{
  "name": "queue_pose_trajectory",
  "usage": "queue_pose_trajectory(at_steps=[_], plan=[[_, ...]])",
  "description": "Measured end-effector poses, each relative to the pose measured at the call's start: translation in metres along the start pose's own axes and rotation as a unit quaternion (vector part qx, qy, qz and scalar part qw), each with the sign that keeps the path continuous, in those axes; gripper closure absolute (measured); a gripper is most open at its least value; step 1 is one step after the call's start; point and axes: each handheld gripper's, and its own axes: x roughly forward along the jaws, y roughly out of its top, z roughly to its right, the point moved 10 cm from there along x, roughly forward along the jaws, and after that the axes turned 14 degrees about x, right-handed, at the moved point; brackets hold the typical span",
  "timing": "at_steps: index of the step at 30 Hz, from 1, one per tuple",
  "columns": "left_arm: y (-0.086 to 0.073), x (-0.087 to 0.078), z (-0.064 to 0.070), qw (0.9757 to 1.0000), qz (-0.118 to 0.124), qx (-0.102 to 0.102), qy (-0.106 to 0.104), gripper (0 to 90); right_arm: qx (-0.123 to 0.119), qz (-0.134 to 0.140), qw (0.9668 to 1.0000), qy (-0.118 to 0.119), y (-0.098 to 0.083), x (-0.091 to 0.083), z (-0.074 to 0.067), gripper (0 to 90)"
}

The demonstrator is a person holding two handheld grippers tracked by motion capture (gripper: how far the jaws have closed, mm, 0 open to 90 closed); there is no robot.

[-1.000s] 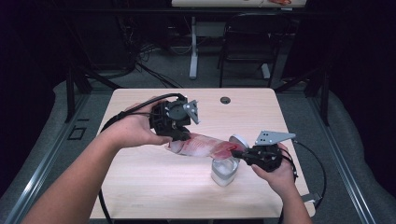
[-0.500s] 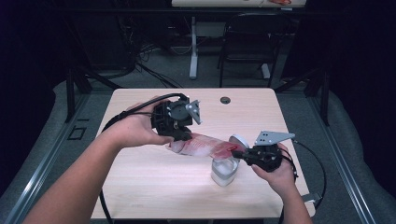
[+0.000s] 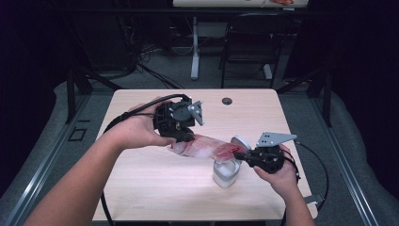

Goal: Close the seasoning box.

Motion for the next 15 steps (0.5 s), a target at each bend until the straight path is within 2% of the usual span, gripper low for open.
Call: queue_pose_trajectory(at_steps=[15], plan=[[0.0019,0.0002,-0.0008,1.0000,0.004,0.002,0.001,84.0,-0.001,-0.003,1.0000,-0.001,-0.0005,-0.0007,0.0008,88.7]])
